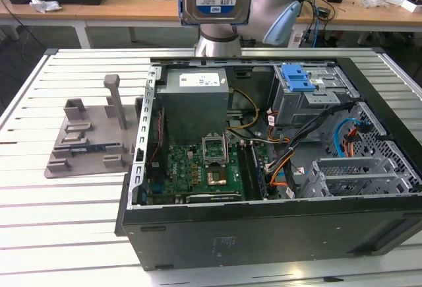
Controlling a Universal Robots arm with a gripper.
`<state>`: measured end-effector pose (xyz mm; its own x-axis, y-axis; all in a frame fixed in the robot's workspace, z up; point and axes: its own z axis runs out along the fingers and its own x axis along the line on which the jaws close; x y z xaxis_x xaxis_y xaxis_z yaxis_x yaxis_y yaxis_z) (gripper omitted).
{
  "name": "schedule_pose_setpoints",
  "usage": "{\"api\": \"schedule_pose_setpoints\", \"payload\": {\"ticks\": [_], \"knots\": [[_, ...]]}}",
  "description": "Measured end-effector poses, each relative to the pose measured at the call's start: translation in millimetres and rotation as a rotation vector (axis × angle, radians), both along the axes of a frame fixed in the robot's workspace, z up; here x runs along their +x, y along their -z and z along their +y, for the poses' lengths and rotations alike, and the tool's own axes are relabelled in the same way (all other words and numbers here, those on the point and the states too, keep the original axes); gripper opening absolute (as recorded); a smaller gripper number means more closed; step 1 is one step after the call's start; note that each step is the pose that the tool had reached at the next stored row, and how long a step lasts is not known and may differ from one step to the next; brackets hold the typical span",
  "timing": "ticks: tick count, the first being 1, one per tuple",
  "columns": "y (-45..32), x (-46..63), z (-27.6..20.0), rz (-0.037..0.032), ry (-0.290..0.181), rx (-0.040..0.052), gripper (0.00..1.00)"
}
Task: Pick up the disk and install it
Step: 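Pick up the disk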
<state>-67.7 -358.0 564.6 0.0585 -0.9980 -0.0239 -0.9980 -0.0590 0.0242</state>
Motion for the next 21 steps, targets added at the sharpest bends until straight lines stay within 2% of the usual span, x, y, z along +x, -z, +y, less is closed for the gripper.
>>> {"api": "schedule_pose_setpoints", "payload": {"ticks": [1, 2, 3, 5, 6, 8, 9, 11, 13, 15, 18, 20, 21], "knots": [[3.9, 1.1, -7.7, 0.0, 0.0, -0.0001, 0.36], [5.6, 1.4, -11.4, 0.0001, 0.0, -0.0001, 0.36], [9.0, 1.8, -19.5, 0.0, 0.0, 0.0, 0.36], [16.5, 3.4, -41.5, 0.0001, 0.0, 0.0002, 0.36], [18.3, 3.9, -49.4, 0.0, 0.0, 0.0002, 0.36], [20.6, 4.7, -61.1, -0.0001, 0.0, 0.0002, 0.36], [21.3, 5.0, -64.7, 0.0, 0.0, 0.0001, 0.36], [23.9, 5.9, -76.9, 0.0, 0.0, 0.0002, 0.36], [25.2, 6.6, -82.3, 0.0, 0.0, 0.0001, 0.36], [28.5, 8.5, -92.7, 0.0, 0.0, 0.0001, 0.36], [33.5, 11.8, -111.7, 0.0, 0.0, 0.0, 0.36], [36.0, 13.4, -122.0, 0.0001, 0.0, -0.0001, 0.36], [36.7, 13.7, -124.9, 0.0001, 0.0, -0.0001, 0.36]]}}
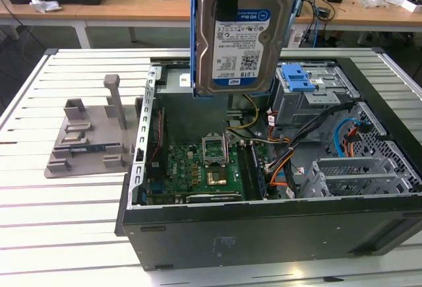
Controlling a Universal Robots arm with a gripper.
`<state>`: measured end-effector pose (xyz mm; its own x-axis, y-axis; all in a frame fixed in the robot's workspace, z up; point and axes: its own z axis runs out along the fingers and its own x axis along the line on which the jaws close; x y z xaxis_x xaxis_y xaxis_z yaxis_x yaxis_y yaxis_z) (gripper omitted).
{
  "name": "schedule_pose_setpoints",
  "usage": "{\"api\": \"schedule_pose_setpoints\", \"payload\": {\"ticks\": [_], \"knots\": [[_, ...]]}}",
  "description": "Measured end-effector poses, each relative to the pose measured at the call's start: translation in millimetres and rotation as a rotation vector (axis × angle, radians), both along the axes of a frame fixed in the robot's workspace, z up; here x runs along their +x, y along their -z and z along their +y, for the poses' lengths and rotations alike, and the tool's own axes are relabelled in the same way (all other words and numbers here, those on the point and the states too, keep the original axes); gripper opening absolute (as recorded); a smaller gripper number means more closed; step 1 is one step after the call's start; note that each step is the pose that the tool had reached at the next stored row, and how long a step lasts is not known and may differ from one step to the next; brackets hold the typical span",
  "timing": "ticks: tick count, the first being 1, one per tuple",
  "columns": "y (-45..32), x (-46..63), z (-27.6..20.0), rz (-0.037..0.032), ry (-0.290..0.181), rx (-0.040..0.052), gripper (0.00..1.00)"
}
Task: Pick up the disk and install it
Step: 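Pick up the disk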
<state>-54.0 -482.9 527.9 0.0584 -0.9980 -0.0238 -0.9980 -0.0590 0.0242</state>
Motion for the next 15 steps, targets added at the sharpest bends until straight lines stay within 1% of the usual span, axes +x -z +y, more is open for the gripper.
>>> {"api": "schedule_pose_setpoints", "payload": {"ticks": [5, 9, 10, 11, 12, 13, 14, 15], "knots": [[3.2, 1.7, -11.9, 0.0, 0.0, 0.0, 0.36], [6.2, 3.4, -22.7, 0.0, 0.0, 0.0, 0.36], [7.2, 3.9, -26.2, 0.0, 0.0, 0.0, 0.36], [8.0, 4.2, -28.8, 0.0, 0.0, 0.0, 0.36], [9.4, 4.9, -33.7, 0.0, 0.0, 0.0001, 0.36], [11.1, 5.7, -40.1, 0.0, 0.0, 0.0, 0.36], [12.2, 6.1, -43.8, 0.0, 0.0, 0.0001, 0.36], [13.6, 6.8, -49.2, 0.0, 0.0, 0.0, 0.36]]}}
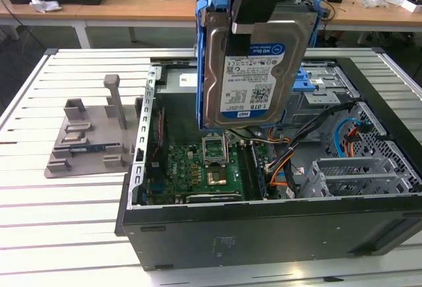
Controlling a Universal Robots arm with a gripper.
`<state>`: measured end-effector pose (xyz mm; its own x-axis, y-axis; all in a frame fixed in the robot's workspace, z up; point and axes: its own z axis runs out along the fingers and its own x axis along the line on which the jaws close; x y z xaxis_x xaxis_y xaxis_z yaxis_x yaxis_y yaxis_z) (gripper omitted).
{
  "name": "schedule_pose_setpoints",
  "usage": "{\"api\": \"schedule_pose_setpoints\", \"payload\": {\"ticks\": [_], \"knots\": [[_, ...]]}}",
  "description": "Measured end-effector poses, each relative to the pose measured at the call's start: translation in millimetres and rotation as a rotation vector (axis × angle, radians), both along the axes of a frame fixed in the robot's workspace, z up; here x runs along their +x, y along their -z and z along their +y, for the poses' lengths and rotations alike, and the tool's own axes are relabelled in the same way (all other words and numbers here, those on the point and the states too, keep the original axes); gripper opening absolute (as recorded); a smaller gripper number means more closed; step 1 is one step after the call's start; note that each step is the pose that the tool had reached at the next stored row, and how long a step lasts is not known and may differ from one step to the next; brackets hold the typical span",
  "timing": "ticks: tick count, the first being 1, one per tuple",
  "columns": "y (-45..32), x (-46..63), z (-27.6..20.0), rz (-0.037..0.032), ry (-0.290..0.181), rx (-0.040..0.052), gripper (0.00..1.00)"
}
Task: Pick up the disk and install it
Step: 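Pick up the disk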
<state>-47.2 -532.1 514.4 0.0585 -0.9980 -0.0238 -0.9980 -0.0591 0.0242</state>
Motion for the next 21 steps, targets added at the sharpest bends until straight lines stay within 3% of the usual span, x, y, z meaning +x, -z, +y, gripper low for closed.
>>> {"api": "schedule_pose_setpoints", "payload": {"ticks": [2, 3, 5, 8, 18, 21], "knots": [[5.4, 3.0, -21.1, 0.0, 0.0, 0.0001, 0.36], [7.0, 8.6, -23.9, -0.0001, 0.0, 0.0007, 0.36], [7.6, 13.4, -24.0, 0.0, 0.001, 0.0029, 0.36], [10.9, 29.5, -24.2, 0.0, 0.003, 0.0057, 0.36], [27.5, 99.7, -24.1, 0.0005, 0.004, 0.0055, 0.36], [30.9, 113.1, -24.1, 0.0006, 0.004, 0.0055, 0.36]]}}
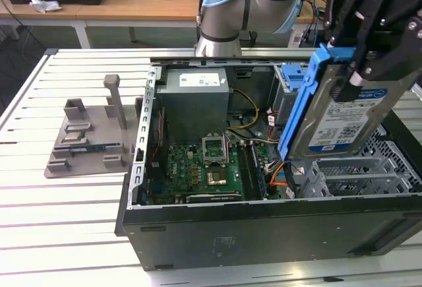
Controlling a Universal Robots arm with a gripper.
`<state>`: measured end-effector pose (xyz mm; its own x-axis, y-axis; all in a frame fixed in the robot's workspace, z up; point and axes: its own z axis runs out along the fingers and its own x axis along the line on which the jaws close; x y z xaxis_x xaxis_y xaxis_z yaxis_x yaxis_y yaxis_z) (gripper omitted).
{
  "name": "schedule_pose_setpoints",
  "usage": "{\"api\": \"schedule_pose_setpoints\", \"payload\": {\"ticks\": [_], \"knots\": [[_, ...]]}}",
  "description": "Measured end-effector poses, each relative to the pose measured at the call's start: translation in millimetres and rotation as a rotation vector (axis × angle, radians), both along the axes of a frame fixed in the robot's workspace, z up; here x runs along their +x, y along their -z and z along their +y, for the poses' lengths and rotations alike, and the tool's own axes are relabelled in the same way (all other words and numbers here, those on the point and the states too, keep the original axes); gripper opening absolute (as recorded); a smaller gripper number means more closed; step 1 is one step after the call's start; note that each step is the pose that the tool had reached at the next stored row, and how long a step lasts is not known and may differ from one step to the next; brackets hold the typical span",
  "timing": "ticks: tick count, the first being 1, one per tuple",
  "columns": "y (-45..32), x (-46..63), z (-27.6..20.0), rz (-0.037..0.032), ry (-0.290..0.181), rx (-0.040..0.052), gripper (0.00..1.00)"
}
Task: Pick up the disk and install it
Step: 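Pick up the disk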
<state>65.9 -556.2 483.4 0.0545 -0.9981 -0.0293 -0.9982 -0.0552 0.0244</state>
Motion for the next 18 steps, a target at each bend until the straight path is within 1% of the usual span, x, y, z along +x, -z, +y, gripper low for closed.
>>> {"api": "schedule_pose_setpoints", "payload": {"ticks": [2, 4, 7, 8, 11, 13, 15, 18], "knots": [[2.8, 9.8, 0.0, 0.0, 0.001, -0.0001, 0.36], [5.8, 16.4, 0.0, 0.0, 0.005, 0.0, 0.36], [13.3, 36.0, 0.3, 0.0, 0.02, -0.0011, 0.36], [16.1, 39.5, 0.4, 0.0, 0.027, -0.0009, 0.36], [20.0, 49.0, 0.7, -0.0001, 0.044, -0.0073, 0.36], [21.7, 59.2, 1.3, -0.0002, 0.051, -0.0125, 0.36], [22.8, 64.1, 1.5, -0.0001, 0.053, -0.0128, 0.36], [22.8, 65.1, 1.5, -0.0001, 0.054, -0.0132, 0.36]]}}
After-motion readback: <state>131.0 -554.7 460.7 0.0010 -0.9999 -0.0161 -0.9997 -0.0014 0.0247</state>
